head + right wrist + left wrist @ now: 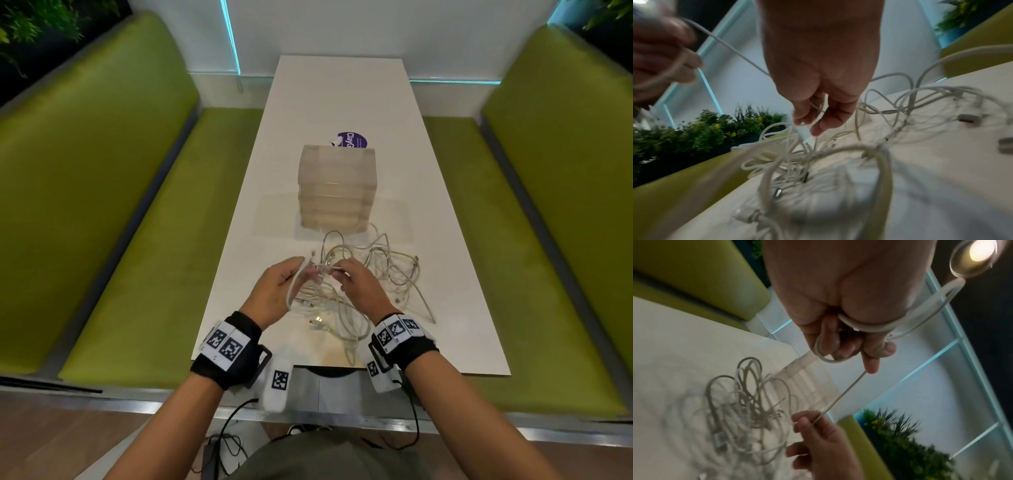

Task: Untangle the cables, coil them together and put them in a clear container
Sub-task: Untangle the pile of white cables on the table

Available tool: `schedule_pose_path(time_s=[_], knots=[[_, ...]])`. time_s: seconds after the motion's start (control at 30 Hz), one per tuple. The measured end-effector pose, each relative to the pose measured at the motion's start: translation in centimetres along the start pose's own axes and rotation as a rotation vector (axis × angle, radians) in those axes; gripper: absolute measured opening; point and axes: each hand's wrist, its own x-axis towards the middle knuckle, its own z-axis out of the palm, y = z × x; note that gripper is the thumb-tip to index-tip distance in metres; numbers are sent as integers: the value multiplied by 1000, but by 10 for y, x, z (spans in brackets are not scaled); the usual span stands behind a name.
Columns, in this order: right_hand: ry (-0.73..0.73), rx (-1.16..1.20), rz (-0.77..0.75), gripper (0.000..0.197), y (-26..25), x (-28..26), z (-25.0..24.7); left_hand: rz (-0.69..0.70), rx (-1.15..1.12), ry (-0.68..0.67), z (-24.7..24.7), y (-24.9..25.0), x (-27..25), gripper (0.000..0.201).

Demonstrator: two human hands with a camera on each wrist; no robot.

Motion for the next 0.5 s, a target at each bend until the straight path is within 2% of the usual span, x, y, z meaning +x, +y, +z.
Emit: schedule_pose_path(time_s=[0.1,0.17,0.27,0.4,0.5], knots=[[-15,40,35,19,11,3,-4,-29,-91,109,-6,9,-5,28],[-38,31,17,22,8,2,-7,-70,-75,131,-5,4,-6,25],[-49,-6,-57,25,0,1,-11,-158,52,109,4,-20,2,18],[-134,-44,-202,21,-14,0,-9,-223,89,47,24,-34,17,23],[-202,-93,-160,20,-23,-3,-8,-180,169,12,37,-35,25,15]])
